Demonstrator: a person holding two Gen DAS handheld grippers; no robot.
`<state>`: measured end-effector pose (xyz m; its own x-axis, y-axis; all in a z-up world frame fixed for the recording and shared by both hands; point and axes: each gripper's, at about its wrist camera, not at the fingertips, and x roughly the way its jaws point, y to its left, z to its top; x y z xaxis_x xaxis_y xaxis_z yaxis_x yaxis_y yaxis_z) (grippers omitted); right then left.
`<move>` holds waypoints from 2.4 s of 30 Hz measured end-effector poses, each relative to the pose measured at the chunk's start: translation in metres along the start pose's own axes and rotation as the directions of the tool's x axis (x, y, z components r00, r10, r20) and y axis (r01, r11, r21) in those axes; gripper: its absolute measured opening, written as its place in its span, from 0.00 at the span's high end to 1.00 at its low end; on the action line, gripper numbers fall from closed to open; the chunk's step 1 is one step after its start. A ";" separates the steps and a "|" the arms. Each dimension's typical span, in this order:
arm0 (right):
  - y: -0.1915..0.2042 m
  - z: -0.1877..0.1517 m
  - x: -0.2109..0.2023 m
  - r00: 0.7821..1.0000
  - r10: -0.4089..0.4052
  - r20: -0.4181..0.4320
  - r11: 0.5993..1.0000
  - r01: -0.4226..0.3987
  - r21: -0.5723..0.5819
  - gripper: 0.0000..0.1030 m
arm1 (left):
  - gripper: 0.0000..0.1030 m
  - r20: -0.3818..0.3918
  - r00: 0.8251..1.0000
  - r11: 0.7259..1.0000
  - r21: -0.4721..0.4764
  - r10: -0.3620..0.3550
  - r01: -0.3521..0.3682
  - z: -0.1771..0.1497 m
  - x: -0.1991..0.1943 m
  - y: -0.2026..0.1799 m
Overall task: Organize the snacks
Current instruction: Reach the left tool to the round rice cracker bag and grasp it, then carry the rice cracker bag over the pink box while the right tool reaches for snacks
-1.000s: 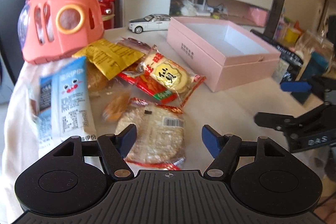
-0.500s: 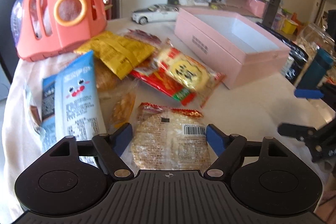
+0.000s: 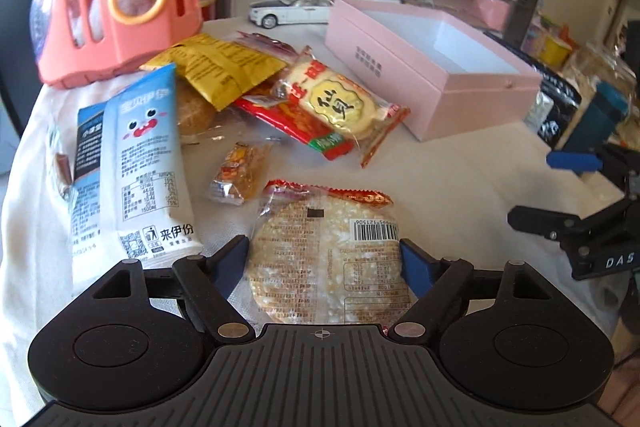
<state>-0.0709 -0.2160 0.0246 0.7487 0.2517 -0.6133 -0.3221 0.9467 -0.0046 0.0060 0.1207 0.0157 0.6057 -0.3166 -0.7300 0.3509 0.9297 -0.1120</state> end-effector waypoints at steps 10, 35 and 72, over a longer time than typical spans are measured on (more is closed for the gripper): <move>0.027 0.025 -0.012 0.999 0.001 0.037 0.998 0.001 -0.059 0.00 | 0.19 0.199 0.980 0.983 -0.181 0.010 0.027 -0.041 -0.088 0.008; 0.268 0.142 0.114 0.944 0.250 -0.213 0.874 -0.315 -0.369 0.75 | 0.19 0.288 0.924 0.771 -0.637 0.252 -0.012 -0.127 -0.147 0.145; 0.212 0.080 0.061 0.986 0.163 -0.038 0.883 -0.163 -0.441 0.37 | 0.19 0.265 0.933 0.727 -0.687 0.243 0.006 -0.132 -0.142 0.138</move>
<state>-0.0471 0.0166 0.0492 0.6635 0.3950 -0.6354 -0.6618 0.7060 -0.2522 -0.1261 0.3192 0.0151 0.8397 -0.1195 -0.5298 -0.2320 0.8030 -0.5490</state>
